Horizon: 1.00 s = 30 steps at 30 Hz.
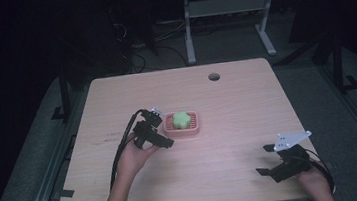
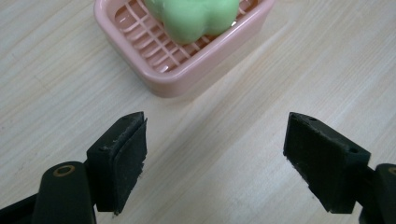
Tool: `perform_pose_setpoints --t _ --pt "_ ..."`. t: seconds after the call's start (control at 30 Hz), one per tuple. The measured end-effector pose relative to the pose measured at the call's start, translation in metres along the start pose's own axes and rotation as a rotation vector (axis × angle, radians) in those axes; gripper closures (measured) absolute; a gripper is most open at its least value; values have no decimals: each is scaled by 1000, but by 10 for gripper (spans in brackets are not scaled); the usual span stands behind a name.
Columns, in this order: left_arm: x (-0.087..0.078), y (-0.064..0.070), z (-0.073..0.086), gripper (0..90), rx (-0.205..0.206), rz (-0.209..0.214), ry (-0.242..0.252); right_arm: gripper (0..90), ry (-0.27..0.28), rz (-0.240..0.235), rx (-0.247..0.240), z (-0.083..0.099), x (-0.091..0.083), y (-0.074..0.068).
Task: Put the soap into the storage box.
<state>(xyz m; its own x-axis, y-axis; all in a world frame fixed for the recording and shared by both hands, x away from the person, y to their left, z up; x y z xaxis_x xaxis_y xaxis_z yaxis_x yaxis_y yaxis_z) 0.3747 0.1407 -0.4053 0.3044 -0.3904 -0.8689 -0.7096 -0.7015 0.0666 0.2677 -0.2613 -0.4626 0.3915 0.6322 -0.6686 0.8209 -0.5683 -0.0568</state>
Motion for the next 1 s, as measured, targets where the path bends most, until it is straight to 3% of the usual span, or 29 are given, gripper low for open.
perform_pose_setpoints --t 0.37,0.53,1.0 --pt "-7 1 12 213 -13 5 11 138 -12 5 -1 0 1 0" --pt "-10 3 17 213 7 5 11 138 -14 6 2 0 1 0" --pt "-11 6 36 211 1 15 4 138 -19 9 9 1 1 0"
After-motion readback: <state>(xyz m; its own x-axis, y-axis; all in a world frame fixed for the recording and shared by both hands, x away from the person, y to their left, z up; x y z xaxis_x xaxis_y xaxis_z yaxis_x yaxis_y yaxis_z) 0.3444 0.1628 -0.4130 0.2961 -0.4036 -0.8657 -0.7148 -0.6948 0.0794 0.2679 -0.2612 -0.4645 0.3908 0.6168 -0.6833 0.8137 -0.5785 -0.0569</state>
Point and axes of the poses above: each handheld gripper's, and its own axes: x roughly forward along the jaws, z roughly out of its underside, y roughly to its right, the point moved 1 cm from there along x, roughly forward along the jaws, and after that the axes turned 3 degrees about y, right-handed, at the moved point
